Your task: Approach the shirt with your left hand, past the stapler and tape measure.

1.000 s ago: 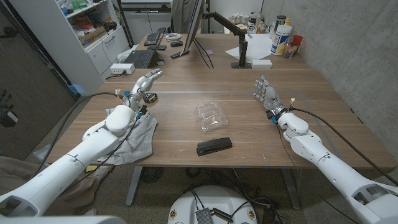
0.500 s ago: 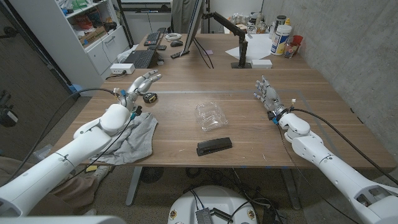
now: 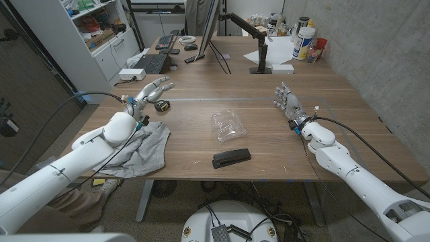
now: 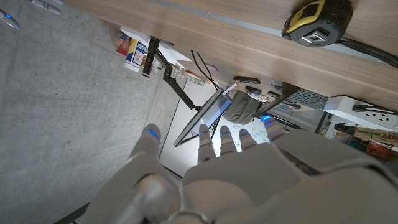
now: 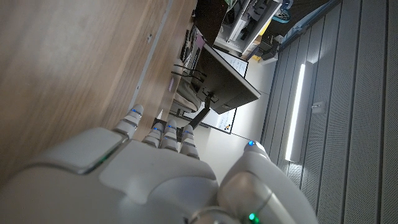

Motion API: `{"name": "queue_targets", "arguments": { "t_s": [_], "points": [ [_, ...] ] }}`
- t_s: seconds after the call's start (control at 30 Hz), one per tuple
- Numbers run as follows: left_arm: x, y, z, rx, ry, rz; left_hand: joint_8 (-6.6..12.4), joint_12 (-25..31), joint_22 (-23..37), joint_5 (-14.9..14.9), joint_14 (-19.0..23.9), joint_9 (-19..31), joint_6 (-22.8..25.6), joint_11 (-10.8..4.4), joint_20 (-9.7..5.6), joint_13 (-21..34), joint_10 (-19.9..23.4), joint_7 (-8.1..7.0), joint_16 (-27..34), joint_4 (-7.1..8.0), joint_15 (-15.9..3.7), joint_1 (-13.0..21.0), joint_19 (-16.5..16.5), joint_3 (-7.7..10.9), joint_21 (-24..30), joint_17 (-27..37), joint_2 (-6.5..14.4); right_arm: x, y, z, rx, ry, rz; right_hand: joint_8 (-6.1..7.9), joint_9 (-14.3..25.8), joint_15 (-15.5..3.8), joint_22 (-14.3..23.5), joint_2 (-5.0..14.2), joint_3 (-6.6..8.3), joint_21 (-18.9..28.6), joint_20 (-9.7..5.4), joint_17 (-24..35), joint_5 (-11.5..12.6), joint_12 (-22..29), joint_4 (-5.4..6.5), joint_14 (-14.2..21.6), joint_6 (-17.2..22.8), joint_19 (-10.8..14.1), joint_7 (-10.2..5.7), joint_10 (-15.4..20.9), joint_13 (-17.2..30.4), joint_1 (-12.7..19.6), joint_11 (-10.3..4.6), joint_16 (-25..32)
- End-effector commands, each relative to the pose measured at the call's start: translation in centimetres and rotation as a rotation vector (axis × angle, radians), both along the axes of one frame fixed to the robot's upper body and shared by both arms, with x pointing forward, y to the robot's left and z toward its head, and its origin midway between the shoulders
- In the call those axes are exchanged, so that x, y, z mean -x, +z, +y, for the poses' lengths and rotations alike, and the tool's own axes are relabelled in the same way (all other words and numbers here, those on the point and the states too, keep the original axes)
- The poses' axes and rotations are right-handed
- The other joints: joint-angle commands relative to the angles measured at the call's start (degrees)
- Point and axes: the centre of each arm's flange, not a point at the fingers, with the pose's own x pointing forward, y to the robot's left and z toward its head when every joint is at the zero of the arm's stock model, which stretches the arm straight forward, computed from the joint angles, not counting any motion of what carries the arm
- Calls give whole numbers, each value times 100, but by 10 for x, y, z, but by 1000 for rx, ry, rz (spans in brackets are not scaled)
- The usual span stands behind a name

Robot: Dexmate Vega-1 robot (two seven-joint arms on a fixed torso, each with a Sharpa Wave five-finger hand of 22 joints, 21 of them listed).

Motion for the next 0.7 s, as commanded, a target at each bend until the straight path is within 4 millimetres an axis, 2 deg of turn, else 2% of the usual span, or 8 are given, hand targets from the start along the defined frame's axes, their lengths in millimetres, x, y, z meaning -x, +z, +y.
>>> {"name": "queue_targets", "arguments": {
  "t_s": [0.03,0.63,0.7],
  "points": [
    [7,4,4,-100,17,21,0,11,1,39,-496,19,-26,-12,30,0,-46,-23,7,-11,-24,66,0,11,38,20,14,0,1,2,15,7,-1,1,22,3,16,62,-5,32,0,3,-18,40,-32,-47,13,-38,-30,-3,7,8,-14,15],
    [14,-4,3,-207,29,-19,45,66,-2,40,-325,17,57,-84,55,-4,47,-91,86,-22,-87,96,141,6,106,17,10,-1,4,-3,34,12,-5,0,22,-6,15,67,-10,40,2,1,-21,40,-39,-42,12,-41,-27,-10,6,6,-9,24],
    [15,-11,1,-163,23,-87,109,143,-3,44,-200,17,241,-122,12,-5,232,-110,118,-32,-146,128,275,12,149,14,15,-2,3,-4,32,12,-1,-1,22,-5,15,68,-11,41,-1,0,-21,39,-39,-42,10,-40,-24,-11,6,6,-12,25]
  ]
}}
